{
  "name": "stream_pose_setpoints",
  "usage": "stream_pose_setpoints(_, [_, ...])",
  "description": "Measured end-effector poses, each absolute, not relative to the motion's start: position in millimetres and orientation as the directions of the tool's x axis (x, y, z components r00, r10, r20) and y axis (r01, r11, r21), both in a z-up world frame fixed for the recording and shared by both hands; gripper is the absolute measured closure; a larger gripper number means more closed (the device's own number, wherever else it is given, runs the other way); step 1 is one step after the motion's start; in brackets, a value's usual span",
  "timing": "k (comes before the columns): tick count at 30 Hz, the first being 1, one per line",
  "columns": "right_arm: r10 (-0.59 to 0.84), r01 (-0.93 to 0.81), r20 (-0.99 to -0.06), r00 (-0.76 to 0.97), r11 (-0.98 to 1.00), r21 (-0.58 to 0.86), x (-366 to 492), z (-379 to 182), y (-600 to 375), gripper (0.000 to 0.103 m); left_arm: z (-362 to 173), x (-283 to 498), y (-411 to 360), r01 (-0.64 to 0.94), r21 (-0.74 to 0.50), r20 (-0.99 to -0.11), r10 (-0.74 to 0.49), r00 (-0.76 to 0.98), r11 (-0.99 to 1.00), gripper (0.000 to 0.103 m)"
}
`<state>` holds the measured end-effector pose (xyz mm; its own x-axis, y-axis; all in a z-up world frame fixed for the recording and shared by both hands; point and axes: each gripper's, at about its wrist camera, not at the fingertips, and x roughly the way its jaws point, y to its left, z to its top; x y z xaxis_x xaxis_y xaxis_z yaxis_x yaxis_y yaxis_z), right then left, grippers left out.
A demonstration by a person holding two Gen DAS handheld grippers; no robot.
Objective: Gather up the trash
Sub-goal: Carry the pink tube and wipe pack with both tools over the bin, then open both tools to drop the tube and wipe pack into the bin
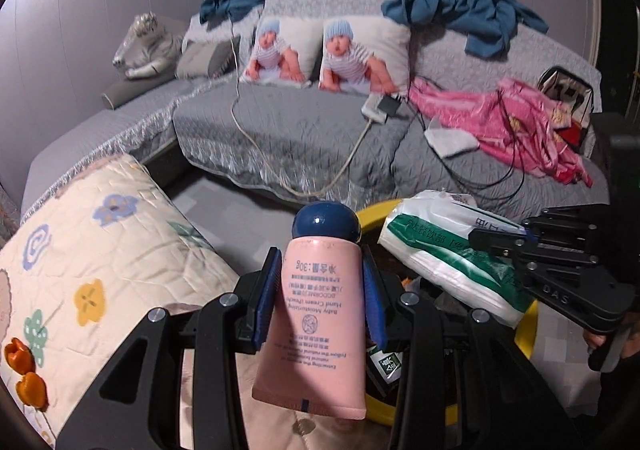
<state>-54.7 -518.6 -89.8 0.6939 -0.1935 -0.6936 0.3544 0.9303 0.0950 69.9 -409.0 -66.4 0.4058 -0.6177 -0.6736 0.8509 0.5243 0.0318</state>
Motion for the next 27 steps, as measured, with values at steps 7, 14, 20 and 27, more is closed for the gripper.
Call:
stream_pose_setpoints(7, [-0.198, 0.367, -0.746, 0.636, 0.928, 0.067, -43.5, -104.8, -518.7, 0.100, -95.9, 83.8, -429.6, 0.843, 0.014, -0.742, -0.560, 0.369, 0.537, 0.067])
stream_pose_setpoints(14, [-0.177, 0.341, -0.806, 0.565, 0.940, 0.033, -31.0, -114.0, -517.2, 0.099, -111.6, 97.0, -435.7, 0.839, -0.046, -0.794, -0.530, 0.299, 0.542, 0.066])
stream_pose_setpoints(20, [-0.191, 0.327, -0.817, 0.545, 0.945, -0.003, -28.9, -108.8, -512.8, 0.077, -99.4, 102.6, -422.9, 0.812, -0.063, -0.763, -0.552, 0.336, 0.580, 0.024])
stream_pose_setpoints(27, [-0.221, 0.373, -0.761, 0.610, 0.927, 0.031, -41.9, -82.8, -520.8, 0.038, -74.7, 118.0, -381.9, 0.767, -0.093, -0.711, -0.582, 0.395, 0.634, 0.011])
